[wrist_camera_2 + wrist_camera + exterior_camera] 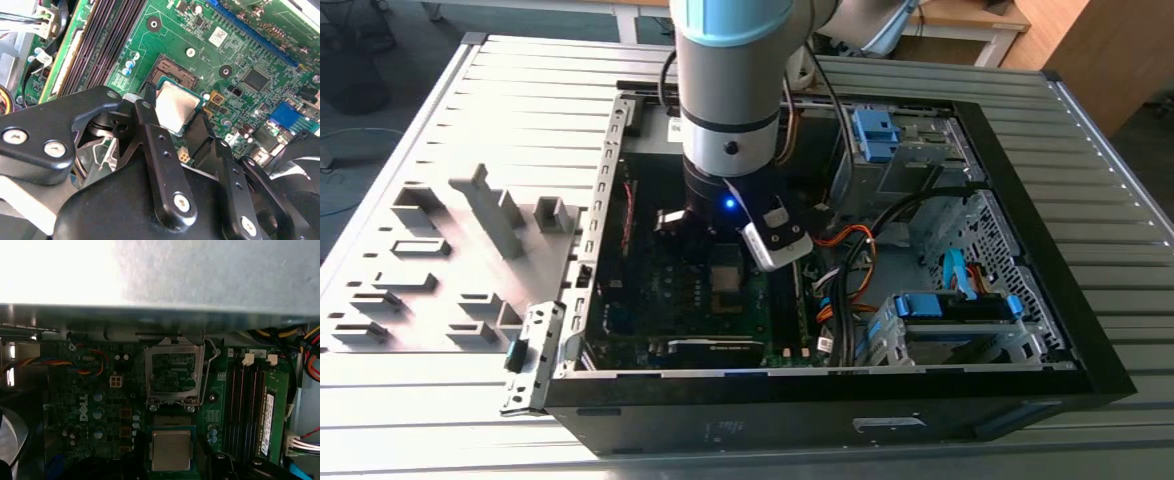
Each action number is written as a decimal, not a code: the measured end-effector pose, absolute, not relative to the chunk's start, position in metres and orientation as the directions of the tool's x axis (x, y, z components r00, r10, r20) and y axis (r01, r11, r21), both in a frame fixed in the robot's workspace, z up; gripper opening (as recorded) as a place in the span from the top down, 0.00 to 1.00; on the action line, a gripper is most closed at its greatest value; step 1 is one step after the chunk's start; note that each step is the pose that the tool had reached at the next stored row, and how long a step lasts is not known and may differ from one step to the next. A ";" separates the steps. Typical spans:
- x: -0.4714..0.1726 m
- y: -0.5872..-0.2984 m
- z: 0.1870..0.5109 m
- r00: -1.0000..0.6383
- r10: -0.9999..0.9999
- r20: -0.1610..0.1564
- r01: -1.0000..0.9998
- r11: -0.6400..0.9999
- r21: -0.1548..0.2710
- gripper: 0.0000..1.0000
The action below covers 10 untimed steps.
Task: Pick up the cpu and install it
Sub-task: 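Place the cpu into insertion slot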
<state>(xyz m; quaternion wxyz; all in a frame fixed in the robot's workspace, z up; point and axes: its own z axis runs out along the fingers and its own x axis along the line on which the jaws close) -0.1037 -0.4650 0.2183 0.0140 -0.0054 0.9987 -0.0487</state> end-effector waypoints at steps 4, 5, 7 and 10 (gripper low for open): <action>-0.104 -0.466 0.212 -1.000 -0.011 -0.027 -0.008 0.995 -0.098 0.53; -0.104 -0.466 0.211 -1.000 -0.010 -0.027 -0.008 0.995 -0.098 0.53; -0.104 -0.467 0.208 -1.000 -0.010 -0.027 -0.007 0.995 -0.098 0.53; -0.104 -0.468 0.204 -1.000 -0.009 -0.027 -0.007 0.995 -0.099 0.53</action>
